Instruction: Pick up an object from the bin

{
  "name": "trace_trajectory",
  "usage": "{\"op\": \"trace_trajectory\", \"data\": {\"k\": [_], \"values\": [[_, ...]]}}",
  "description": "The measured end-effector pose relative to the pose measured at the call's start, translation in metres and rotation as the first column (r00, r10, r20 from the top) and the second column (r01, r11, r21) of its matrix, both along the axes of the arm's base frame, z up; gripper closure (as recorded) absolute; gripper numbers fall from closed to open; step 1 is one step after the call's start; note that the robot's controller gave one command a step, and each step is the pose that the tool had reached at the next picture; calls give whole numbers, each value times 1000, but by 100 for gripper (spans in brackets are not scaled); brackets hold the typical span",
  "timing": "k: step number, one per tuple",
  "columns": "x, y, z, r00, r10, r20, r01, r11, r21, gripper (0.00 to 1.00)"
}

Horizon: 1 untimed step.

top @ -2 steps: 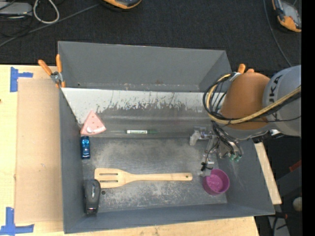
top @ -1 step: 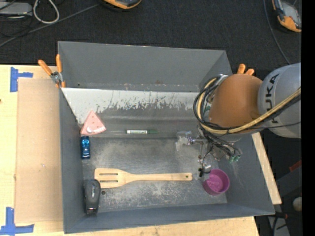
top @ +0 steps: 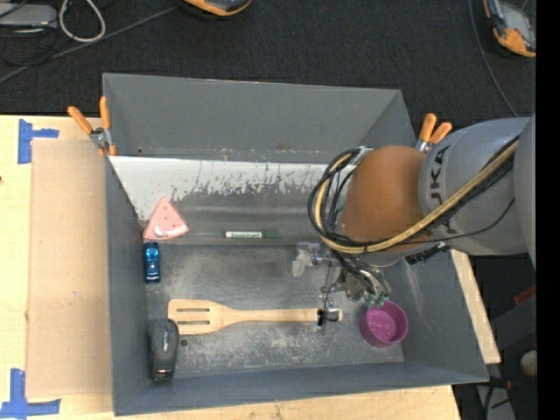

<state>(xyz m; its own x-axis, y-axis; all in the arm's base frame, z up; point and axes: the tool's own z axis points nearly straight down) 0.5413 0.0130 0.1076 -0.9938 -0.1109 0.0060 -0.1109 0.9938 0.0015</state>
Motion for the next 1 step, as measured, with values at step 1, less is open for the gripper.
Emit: {"op": "trace_trajectory", "data": {"k": [1], "values": [[-21, 21, -38, 993, 116, 16, -116, 993, -2, 0]]}}
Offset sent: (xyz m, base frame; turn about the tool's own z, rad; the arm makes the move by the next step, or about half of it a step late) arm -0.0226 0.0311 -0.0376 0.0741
